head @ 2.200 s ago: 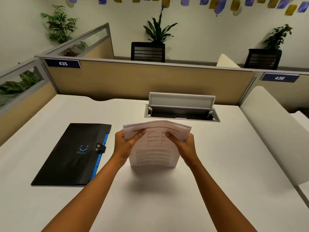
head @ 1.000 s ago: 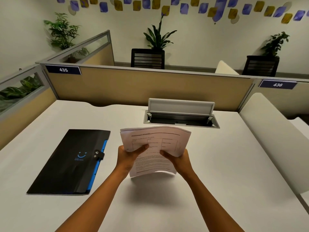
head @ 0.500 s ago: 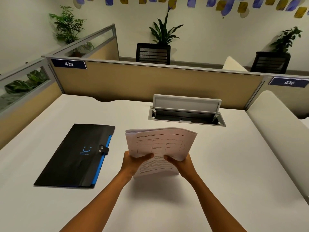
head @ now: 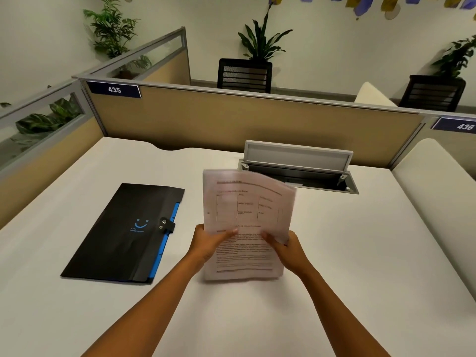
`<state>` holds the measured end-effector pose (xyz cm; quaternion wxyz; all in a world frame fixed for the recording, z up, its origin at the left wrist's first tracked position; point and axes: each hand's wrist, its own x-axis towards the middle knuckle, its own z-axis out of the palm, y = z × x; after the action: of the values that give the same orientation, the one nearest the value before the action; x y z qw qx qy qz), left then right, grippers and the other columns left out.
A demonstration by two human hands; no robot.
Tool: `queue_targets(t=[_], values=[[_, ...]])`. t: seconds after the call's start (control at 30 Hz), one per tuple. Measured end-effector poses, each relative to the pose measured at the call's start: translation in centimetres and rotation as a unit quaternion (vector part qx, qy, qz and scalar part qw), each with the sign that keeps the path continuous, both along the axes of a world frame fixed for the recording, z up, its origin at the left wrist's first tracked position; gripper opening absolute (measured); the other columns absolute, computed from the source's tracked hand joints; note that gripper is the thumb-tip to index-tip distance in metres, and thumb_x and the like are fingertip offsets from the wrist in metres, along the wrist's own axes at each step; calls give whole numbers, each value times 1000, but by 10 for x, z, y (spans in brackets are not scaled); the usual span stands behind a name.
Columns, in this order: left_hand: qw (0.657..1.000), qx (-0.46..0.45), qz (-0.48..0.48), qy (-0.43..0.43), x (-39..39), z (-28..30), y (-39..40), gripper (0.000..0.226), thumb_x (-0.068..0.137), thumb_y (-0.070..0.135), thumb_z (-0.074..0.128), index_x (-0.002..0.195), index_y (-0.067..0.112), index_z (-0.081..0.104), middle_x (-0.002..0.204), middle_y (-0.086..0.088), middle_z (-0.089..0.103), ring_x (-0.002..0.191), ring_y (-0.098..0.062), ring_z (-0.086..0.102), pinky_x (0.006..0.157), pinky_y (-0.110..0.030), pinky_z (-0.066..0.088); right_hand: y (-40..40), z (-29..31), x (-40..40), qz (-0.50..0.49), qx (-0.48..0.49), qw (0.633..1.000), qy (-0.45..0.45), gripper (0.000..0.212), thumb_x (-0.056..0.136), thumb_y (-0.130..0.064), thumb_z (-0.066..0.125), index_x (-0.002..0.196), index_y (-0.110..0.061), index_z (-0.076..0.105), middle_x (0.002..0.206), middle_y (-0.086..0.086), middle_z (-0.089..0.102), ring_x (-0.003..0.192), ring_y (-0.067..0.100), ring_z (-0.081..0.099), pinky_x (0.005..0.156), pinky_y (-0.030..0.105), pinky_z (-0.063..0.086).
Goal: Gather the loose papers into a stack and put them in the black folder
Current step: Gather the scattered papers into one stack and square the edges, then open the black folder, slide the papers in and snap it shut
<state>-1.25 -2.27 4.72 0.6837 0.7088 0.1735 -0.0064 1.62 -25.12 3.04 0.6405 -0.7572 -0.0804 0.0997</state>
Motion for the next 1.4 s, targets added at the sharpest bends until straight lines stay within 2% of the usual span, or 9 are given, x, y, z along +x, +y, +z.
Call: queue_targets(t=[0.17,0.27,0.37,0.47,0.6,0.73,0.93,1.13,1.4], values=[[999,-2,-8,39,16,3,27,29,76,44,79,93,23,68,91,8,74,83,-13,71,68,-24,57,12,-1,10,8,-27,999,28,25,89,-42,66,110,-31,61,101,-12,74,85,11,75,65,21,59],[997,27,58,37,22,1,44,43,87,48,66,82,6,67,80,-4,68,74,-18,63,67,-26,47,20,-6,11,-8,-10,998,57,17,90,-38,65,106,-33,60,101,-9,72,84,9,74,62,18,58],[975,144,167,25,20,-7,69,31,95,39,59,98,10,70,99,-6,68,90,-21,63,75,-30,47,25,-11,10,-18,7,997,81,20,91,-36,64,110,-30,60,103,-5,73,87,15,75,67,24,61],[923,289,250,48,10,-20,100,22,95,20,61,114,11,64,122,-10,57,102,-30,60,78,-36,49,27,-19,11,-28,24,993,110,26,92,-34,64,114,-22,61,107,2,74,90,22,75,78,37,63],[882,401,186,163,-2,-44,134,53,91,17,62,139,3,45,146,-17,42,133,-36,42,110,-51,36,32,-26,11,-47,32,989,139,21,92,-33,65,110,-24,62,103,1,75,86,22,76,73,34,63],[841,479,62,244,-9,-63,155,90,92,52,56,155,4,12,164,-14,5,151,-32,-4,120,-51,4,35,-27,13,-52,32,987,148,21,91,-33,65,110,-23,62,100,-2,76,83,18,76,66,27,61],[859,441,24,260,-11,-70,144,97,90,63,49,156,9,2,165,-11,-4,150,-34,-9,119,-55,-1,34,-32,14,-52,40,986,153,27,91,-32,66,114,-19,63,104,3,76,89,24,75,75,35,62],[865,441,14,239,-19,-70,98,100,88,69,47,157,11,4,165,-8,-4,149,-36,-11,117,-57,-5,25,-43,3,-72,54,980,180,25,91,-30,67,113,-19,62,97,-2,78,85,22,76,64,27,60],[864,438,-31,248,-23,-60,38,97,90,64,49,156,10,2,165,-9,-3,149,-39,-6,118,-57,4,-16,-52,-13,-95,43,969,225,27,89,-30,69,113,-18,61,95,2,79,81,27,76,61,32,61]])
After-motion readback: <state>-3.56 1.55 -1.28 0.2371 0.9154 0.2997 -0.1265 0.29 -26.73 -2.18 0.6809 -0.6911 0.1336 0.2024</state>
